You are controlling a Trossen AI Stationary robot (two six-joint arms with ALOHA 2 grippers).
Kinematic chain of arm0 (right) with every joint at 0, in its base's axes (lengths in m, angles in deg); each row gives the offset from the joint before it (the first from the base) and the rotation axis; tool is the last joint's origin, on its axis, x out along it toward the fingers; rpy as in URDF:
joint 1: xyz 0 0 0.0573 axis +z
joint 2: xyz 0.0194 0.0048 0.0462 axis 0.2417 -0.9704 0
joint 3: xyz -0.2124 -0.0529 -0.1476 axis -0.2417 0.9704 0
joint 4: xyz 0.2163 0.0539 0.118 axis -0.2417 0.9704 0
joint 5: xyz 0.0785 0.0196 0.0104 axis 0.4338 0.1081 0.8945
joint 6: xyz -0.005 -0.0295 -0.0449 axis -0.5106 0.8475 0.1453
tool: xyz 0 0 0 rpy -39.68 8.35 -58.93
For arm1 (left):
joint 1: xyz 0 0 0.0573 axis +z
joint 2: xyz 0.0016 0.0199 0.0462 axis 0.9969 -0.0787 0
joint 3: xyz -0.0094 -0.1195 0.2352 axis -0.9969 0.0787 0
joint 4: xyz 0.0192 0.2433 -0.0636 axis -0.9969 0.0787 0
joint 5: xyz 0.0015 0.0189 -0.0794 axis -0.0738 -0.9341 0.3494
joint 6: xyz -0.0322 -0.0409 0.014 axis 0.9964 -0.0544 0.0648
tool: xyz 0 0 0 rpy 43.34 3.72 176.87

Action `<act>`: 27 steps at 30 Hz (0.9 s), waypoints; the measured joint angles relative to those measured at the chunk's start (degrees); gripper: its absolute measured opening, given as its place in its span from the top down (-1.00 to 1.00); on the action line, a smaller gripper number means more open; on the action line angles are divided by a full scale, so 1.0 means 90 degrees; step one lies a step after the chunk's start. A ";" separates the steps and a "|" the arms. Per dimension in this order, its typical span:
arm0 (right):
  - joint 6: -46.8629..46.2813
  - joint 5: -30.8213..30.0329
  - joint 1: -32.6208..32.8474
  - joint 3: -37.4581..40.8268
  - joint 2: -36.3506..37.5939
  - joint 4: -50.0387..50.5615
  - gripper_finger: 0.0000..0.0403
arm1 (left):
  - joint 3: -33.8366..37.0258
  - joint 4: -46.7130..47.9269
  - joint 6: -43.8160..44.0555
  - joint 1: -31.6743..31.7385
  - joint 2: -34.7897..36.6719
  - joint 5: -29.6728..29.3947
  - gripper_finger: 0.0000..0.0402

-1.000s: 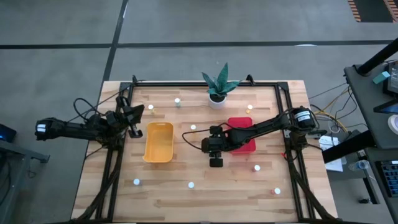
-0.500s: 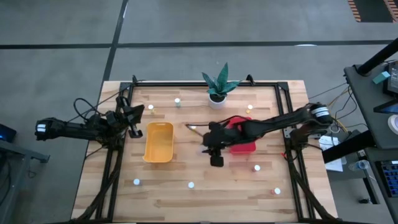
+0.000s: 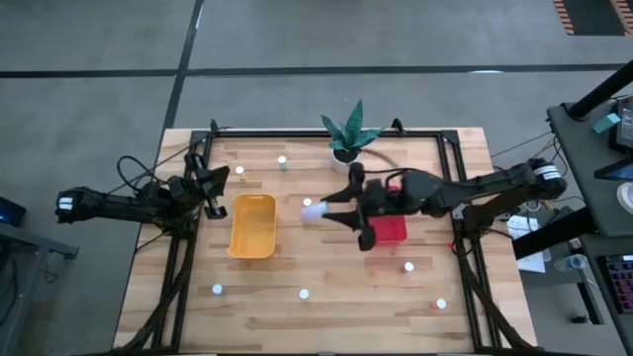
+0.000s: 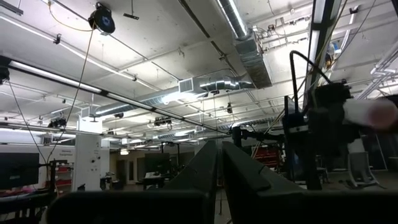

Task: Pick and place medicine bottles into bin by pill shape (circle, oval)
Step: Put the transparent capsule bottle into the red bin

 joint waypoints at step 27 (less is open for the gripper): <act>-0.1819 -0.0160 0.0002 0.0921 0.0017 -0.5436 0.32 | 0.0000 0.0000 -0.0002 0.0002 -0.0036 -0.0086 0.96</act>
